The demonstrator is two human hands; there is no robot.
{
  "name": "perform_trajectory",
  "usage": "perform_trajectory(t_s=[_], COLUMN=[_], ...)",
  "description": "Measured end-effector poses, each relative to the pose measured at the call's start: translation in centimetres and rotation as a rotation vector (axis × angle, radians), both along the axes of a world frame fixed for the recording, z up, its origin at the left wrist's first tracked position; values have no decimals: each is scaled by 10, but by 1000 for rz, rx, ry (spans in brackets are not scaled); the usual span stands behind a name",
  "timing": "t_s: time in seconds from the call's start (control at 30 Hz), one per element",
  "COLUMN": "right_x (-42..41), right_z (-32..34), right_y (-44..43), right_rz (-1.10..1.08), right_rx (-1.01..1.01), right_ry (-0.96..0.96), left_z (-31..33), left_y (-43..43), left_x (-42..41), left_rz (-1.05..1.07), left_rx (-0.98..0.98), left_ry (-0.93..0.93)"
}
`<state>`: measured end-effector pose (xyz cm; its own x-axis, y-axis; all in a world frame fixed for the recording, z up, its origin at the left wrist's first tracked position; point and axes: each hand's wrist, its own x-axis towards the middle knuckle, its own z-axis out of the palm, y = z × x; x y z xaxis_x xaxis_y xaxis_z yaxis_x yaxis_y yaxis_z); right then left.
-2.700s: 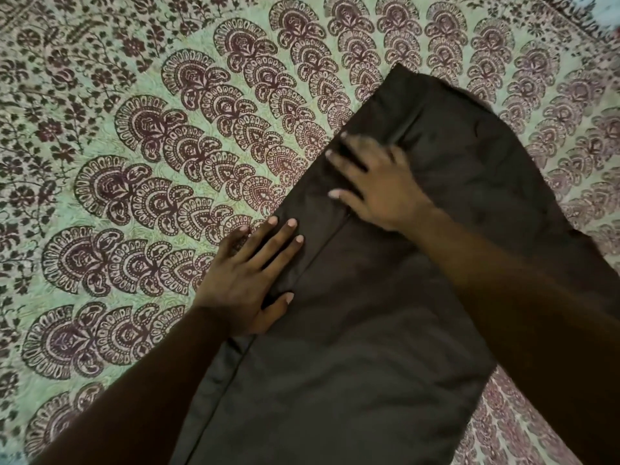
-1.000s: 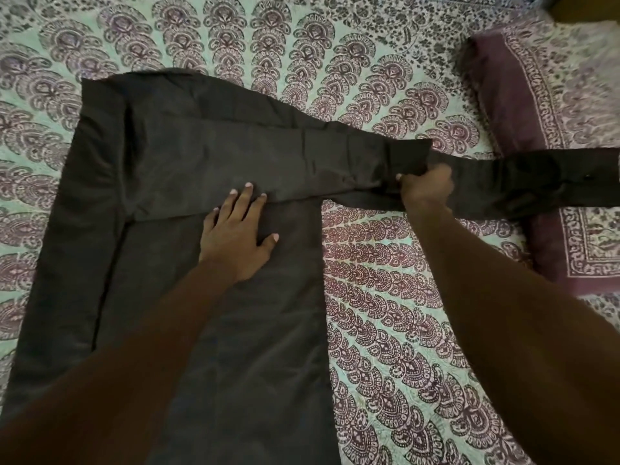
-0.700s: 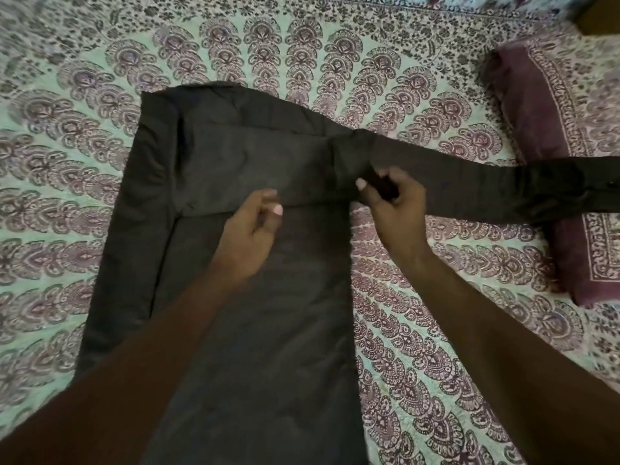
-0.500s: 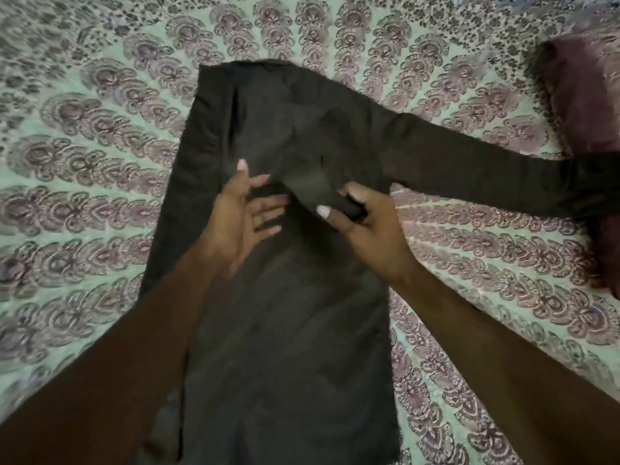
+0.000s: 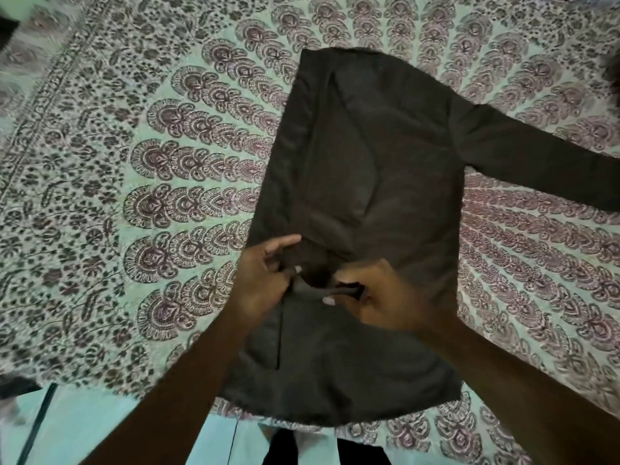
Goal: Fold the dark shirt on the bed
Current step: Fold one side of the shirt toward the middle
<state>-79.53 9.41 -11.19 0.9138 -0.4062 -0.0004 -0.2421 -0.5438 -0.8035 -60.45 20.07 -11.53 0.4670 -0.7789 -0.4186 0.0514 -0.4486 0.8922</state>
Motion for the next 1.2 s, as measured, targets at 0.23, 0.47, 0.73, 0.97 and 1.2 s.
perform_trajectory(t_s=[0.23,0.47,0.73,0.97,1.2], right_x=[-9,-10,-8,12,34], right_z=[-23,-51,-72,-77,-101], right_y=[50,89,112,82,-21], right_rz=[143,268,320,108,108], right_rx=[-108,-359,-369,-500,-689], right_ry=[192,286,388,296,540], left_z=[-28,-59,-73,-73,-77], left_y=[55,75,96,125,126], left_x=[3,9,4,-6,0], left_rz=[-75,-229,-358,-619,-704], left_rx=[77,53,108,332,332], left_ry=[15,-130,-510,-887,-1029])
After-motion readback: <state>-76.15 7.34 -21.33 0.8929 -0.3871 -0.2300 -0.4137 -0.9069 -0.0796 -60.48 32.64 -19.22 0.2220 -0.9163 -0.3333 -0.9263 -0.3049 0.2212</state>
